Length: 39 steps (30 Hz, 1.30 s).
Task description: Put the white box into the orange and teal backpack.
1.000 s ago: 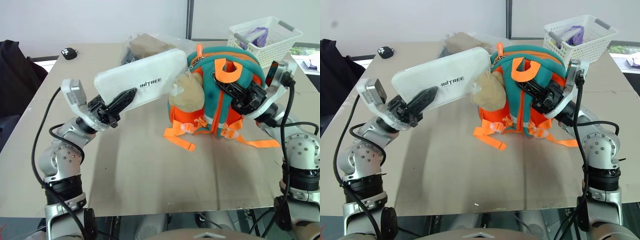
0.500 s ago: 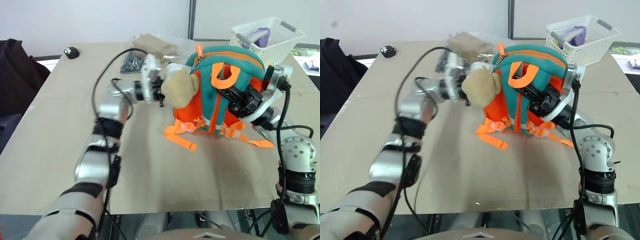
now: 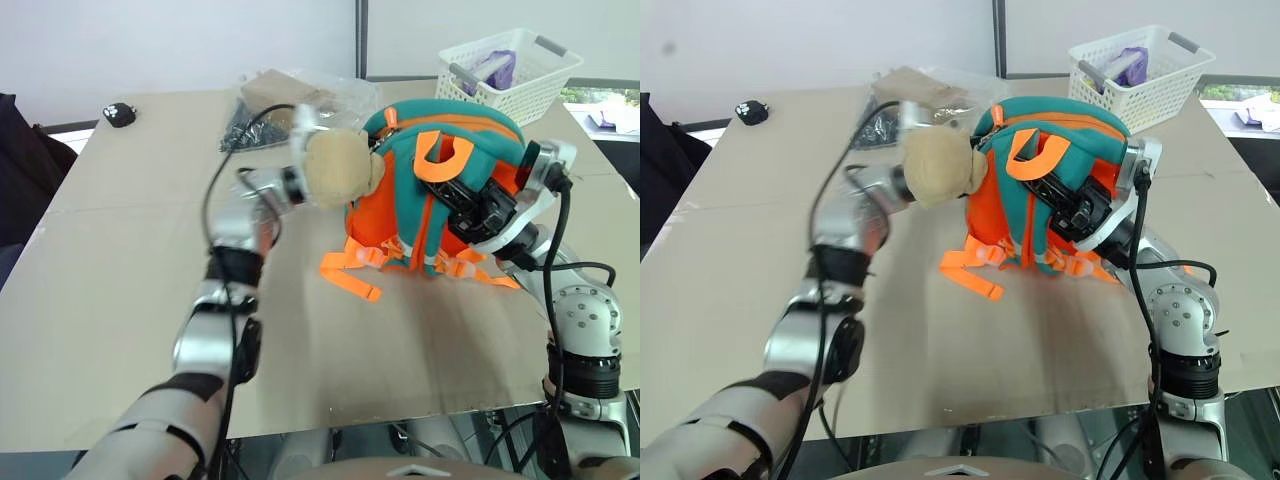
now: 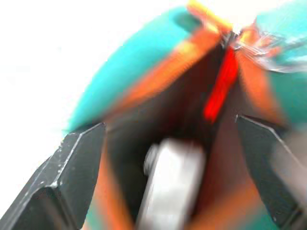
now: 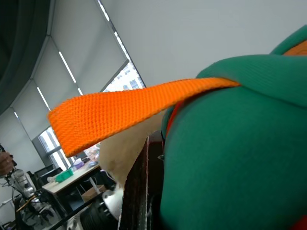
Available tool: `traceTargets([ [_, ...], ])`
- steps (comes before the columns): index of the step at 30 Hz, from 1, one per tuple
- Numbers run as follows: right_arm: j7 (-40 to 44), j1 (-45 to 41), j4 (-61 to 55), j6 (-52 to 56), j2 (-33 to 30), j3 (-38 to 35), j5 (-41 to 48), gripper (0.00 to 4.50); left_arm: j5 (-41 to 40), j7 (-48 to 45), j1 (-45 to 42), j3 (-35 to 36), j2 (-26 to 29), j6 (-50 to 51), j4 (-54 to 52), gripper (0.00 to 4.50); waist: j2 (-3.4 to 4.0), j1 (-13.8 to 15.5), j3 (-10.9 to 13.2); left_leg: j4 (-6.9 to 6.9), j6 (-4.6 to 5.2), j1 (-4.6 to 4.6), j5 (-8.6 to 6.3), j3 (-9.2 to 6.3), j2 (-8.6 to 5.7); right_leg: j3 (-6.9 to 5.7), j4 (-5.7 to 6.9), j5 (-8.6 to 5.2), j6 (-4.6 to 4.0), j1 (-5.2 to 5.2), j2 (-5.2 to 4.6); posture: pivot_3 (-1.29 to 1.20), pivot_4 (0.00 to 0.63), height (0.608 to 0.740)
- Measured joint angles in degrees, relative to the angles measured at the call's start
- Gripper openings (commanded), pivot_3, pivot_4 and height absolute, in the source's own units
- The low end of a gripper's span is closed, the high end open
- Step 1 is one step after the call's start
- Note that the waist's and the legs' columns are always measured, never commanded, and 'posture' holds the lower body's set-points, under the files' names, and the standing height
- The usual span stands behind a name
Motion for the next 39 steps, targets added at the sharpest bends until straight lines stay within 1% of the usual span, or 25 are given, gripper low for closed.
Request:
traceTargets([
  [1,-0.02,0.12,-0.04,-0.04,-0.06,0.03,-0.02,0.00,-3.09,2.57,3.14,3.10,1.98,3.98,-5.55,4.46,0.00,0.03,0.00,0.01,0.00,0.00,0.00,0.01,0.00,0.02,0.00,0.00,0.00,0.00,0.00,0.00,0.150,0.740],
  [4,-0.06,0.29,-0.02,-0.11,-0.19,-0.08,-0.09,0.00,-9.75,8.56,9.35,9.32,5.38,11.50,-17.11,4.46,0.00,0.77,0.00,0.04,0.00,0.01,0.00,-0.02,-0.07,0.00,-0.02,0.00,0.00,0.04,-0.07,0.00,0.150,0.740],
  [6,-0.01,0.31,0.06,-0.18,-0.19,-0.02,-0.49,0.00,-13.61,12.98,13.31,12.18,5.96,15.49,-24.16,4.46,-0.01,1.40,-0.01,0.08,0.00,0.00,0.00,-0.05,-0.11,-0.04,-0.08,0.03,0.04,0.08,-0.11,0.00,0.150,0.740],
  [8,0.10,0.24,0.19,-0.22,-0.11,0.09,-0.86,0.00,-16.50,16.73,15.79,12.59,4.98,17.87,-29.81,4.46,-0.01,2.22,-0.01,0.11,0.00,0.00,0.00,-0.05,-0.13,-0.04,-0.09,0.05,0.06,0.12,-0.11,0.00,0.150,0.740],
  [11,0.27,-0.17,0.61,-0.22,0.26,0.58,-1.19,0.00,-19.74,20.45,16.29,11.14,2.23,19.25,-35.04,4.46,-0.02,2.44,-0.02,0.14,0.00,0.01,0.00,0.00,-0.13,-0.03,-0.10,0.10,0.01,0.13,-0.08,0.00,0.150,0.740],
  [13,0.50,-0.39,1.25,-0.23,0.57,0.71,-1.31,0.00,-20.31,21.67,16.31,8.95,1.46,19.35,-37.33,4.46,-0.02,2.24,-0.02,0.11,0.00,0.07,0.00,0.07,-0.11,0.04,-0.09,0.10,0.00,0.13,-0.04,0.00,0.150,0.740],
  [15,0.57,-0.45,1.39,-0.23,0.63,0.78,-1.59,0.00,-20.03,22.30,16.42,5.64,1.38,19.31,-38.59,4.46,-0.01,2.00,-0.02,0.08,-0.01,0.11,0.00,0.15,-0.06,0.13,-0.08,0.12,-0.03,0.12,0.06,0.00,0.150,0.740],
  [18,0.59,-0.55,1.42,-0.23,0.82,1.10,-1.77,0.00,-16.81,22.23,17.42,0.63,2.24,18.62,-38.84,4.46,0.00,1.88,-0.03,0.05,-0.01,0.15,0.00,0.24,-0.01,0.22,-0.08,0.15,-0.07,0.10,0.17,0.00,0.150,0.740],
  [21,0.53,-0.54,1.42,-0.26,1.12,1.19,-1.97,0.00,-14.92,21.19,18.19,-0.69,4.24,18.10,-38.07,4.46,0.00,1.86,-0.03,0.05,-0.01,0.15,0.00,0.26,0.02,0.25,-0.08,0.16,-0.09,0.09,0.23,0.00,0.150,0.740],
  [22,0.49,-0.54,1.41,-0.31,1.30,1.21,-2.05,0.00,-14.91,20.49,18.53,-0.90,4.95,17.99,-37.99,3.95,0.00,1.89,-0.03,0.05,-0.01,0.15,0.00,0.26,0.02,0.25,-0.08,0.16,-0.09,0.09,0.23,0.00,0.150,0.740],
  [24,0.42,-0.54,1.41,-0.41,1.58,1.22,-2.24,0.00,-14.93,18.73,19.32,-1.58,6.48,18.12,-37.90,3.26,0.00,1.94,-0.03,0.05,-0.01,0.14,0.00,0.27,0.01,0.25,-0.09,0.16,-0.09,0.09,0.23,0.00,0.150,0.740],
  [25,0.39,-0.53,1.40,-0.52,1.74,1.23,-2.34,0.00,-14.94,17.49,20.06,-1.91,7.25,18.10,-37.83,2.81,0.00,1.93,-0.03,0.05,-0.01,0.15,0.00,0.28,0.01,0.25,-0.09,0.16,-0.09,0.09,0.23,0.00,0.150,0.740],
  [27,0.34,-0.52,1.40,-0.65,1.80,1.24,-2.55,0.00,-15.14,16.23,21.06,-1.91,7.46,17.97,-37.49,1.85,0.00,1.95,-0.03,0.05,-0.01,0.14,0.00,0.26,0.01,0.24,-0.09,0.16,-0.09,0.09,0.22,0.00,0.150,0.740],
  [30,0.30,-0.45,1.36,-0.81,1.91,1.32,-3.06,0.00,-15.13,15.41,21.08,-1.86,7.46,17.11,-36.73,0.55,0.01,1.98,-0.03,0.05,-0.01,0.15,0.00,0.27,0.01,0.25,-0.09,0.16,-0.09,0.09,0.21,0.00,0.150,0.740],
  [31,0.25,-0.41,1.34,-0.85,1.95,1.35,-3.17,0.00,-14.87,15.15,21.04,-1.86,7.46,16.31,-36.01,0.30,0.01,1.96,-0.03,0.05,-0.01,0.16,0.00,0.28,0.01,0.25,-0.09,0.16,-0.09,0.09,0.21,0.00,0.150,0.740],
  [32,0.20,-0.37,1.34,-0.86,1.99,1.39,-3.23,0.00,-14.22,15.12,21.01,-1.88,7.43,15.47,-35.17,0.21,0.01,1.95,-0.03,0.05,-0.01,0.16,0.00,0.28,0.02,0.25,-0.09,0.16,-0.10,0.09,0.21,0.00,0.150,0.740],
  [36,0.01,-0.33,1.34,-0.93,2.40,1.78,-3.61,0.00,-10.54,18.03,19.79,-1.61,6.18,11.23,-28.89,0.21,0.01,1.97,-0.03,0.06,-0.01,0.16,0.00,0.28,0.02,0.25,-0.09,0.18,-0.11,0.09,0.21,0.00,0.150,0.740],
  [38,0.00,-0.33,1.34,-0.94,2.40,1.81,-3.71,0.00,-7.25,18.55,19.66,-2.67,7.91,9.95,-26.51,0.21,0.01,1.91,-0.04,0.04,-0.01,0.17,0.00,0.30,0.02,0.25,-0.09,0.18,-0.11,0.09,0.23,0.00,0.150,0.740],
  [39,0.01,-0.32,1.34,-1.00,2.40,1.81,-3.74,0.00,-2.70,18.78,19.63,-5.32,10.52,8.03,-24.34,0.21,0.01,1.91,-0.04,0.04,-0.01,0.20,0.00,0.30,0.01,0.24,-0.08,0.18,-0.11,0.09,0.23,0.00,0.150,0.740],
])
